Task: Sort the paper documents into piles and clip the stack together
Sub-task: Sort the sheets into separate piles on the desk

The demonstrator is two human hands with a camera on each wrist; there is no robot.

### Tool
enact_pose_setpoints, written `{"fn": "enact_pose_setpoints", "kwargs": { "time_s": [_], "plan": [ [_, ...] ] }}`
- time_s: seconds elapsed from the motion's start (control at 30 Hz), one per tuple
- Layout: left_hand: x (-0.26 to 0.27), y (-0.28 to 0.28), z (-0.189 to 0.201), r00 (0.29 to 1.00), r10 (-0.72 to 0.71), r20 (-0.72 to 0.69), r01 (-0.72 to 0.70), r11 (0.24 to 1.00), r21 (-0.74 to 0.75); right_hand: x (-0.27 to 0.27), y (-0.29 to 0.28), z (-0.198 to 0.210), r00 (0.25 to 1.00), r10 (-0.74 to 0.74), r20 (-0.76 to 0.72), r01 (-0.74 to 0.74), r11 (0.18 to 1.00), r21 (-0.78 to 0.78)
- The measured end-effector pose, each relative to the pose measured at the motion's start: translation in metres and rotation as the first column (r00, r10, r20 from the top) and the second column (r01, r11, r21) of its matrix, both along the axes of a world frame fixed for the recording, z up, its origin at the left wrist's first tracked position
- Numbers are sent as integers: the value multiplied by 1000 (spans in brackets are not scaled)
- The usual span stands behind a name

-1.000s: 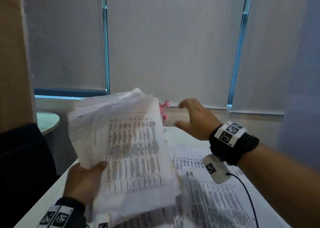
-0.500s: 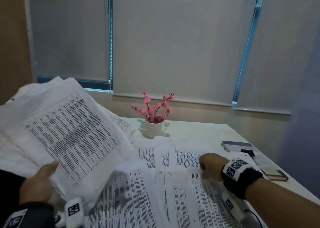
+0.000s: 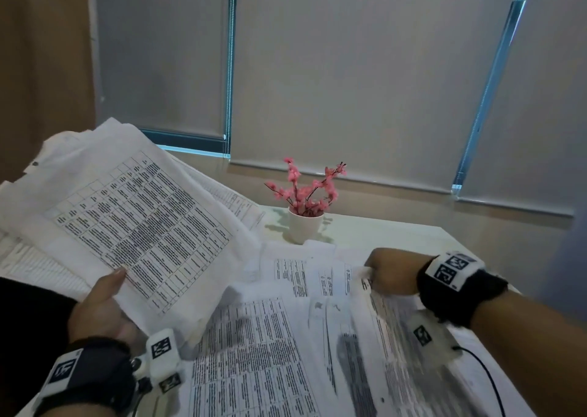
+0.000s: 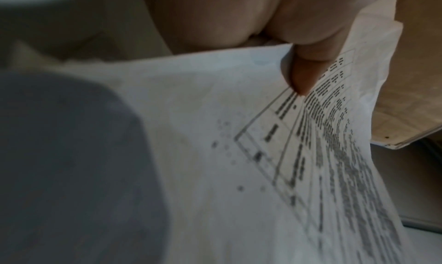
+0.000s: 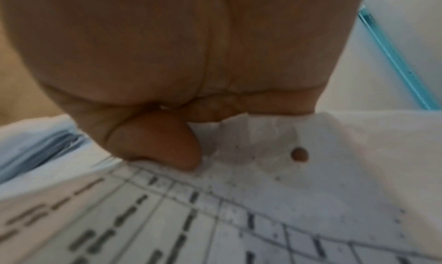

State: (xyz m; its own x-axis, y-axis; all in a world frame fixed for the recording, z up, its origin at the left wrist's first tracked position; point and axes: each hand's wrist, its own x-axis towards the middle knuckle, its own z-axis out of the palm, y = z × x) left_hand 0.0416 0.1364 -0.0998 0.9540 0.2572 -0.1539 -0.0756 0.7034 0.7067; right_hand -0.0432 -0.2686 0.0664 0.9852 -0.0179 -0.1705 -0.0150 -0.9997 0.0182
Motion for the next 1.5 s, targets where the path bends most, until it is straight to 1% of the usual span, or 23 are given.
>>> {"fn": "enact_pose_setpoints", "kwargs": {
  "time_s": [0.07, 0.1, 0.17, 0.23, 0.3, 0.37, 0.47, 0.57, 0.67, 0.73, 0.8, 0.87, 0.97, 1.1, 1.2, 1.27, 1.3, 1.33, 1.4, 1.5],
  "plan": [
    [0, 3, -1, 999, 14, -40, -14, 1000, -7, 11, 16, 17, 996, 46, 76, -51, 997, 59],
    [1, 4, 0, 998, 26, -56, -26, 1000, -14, 17, 28, 22, 993, 58, 104, -65, 996, 60],
    [1, 5, 0, 999, 38, -35, -40, 997, -59, 34, 49, 19, 990, 96, 105, -104, 992, 77],
    [2, 6, -3, 1000, 25, -17, -26, 994, -107, 51, 75, 6, 984, 164, 71, -170, 981, 98],
    [3, 8, -6, 1000, 4, -5, -4, 995, -101, 69, 100, -14, 978, 209, 20, -210, 974, 85],
    [6, 11, -12, 999, 13, -38, -15, 997, -72, 84, 123, -36, 971, 239, 8, -239, 968, 72],
    [13, 17, -19, 994, 76, -84, -81, 995, -50, 99, 148, -65, 958, 285, -35, -281, 955, 90],
    [10, 14, -15, 991, 71, -111, -76, 996, -40, 106, 159, -84, 939, 331, -89, -328, 943, 44],
    [8, 12, -11, 994, 53, -99, -56, 998, -26, 108, 160, -87, 938, 344, -31, -343, 939, 30],
    [4, 9, -9, 991, 85, -99, -87, 996, -20, 109, 157, -86, 940, 341, -4, -341, 939, 48],
    [1, 9, -7, 994, 77, -72, -81, 994, -67, 108, 154, -85, 946, 324, -11, -322, 943, 84],
    [-1, 7, -3, 997, 52, -65, -56, 996, -71, 104, 151, -85, 951, 306, -51, -300, 948, 104],
    [-4, 5, 8, 993, 116, -19, -118, 990, -80, 98, 153, -85, 943, 315, -110, -313, 949, 37],
    [-8, 5, 4, 994, 94, -60, -96, 995, -37, 92, 156, -77, 937, 345, -62, -349, 934, -75],
    [-11, 4, 7, 987, 138, -88, -141, 990, -23, 79, 148, -67, 922, 382, -53, -384, 923, -32],
    [-12, 4, 10, 980, 179, -90, -179, 984, 3, 65, 137, -57, 911, 407, -63, -406, 913, 31],
    [-13, 2, 11, 981, 174, -81, -172, 985, 28, 56, 131, -51, 904, 421, -76, -419, 907, 41],
    [-16, -1, 13, 982, 174, -80, -171, 984, 44, 47, 123, -44, 899, 430, -85, -429, 903, 33],
    [-24, -7, 22, 971, 234, -57, -229, 970, 83, 27, 105, -29, 901, 427, -76, -428, 904, -1],
    [-45, -27, 54, 942, 333, -35, -317, 919, 234, -1, 77, -3, 918, 394, -51, -396, 918, -30]
  ]
}}
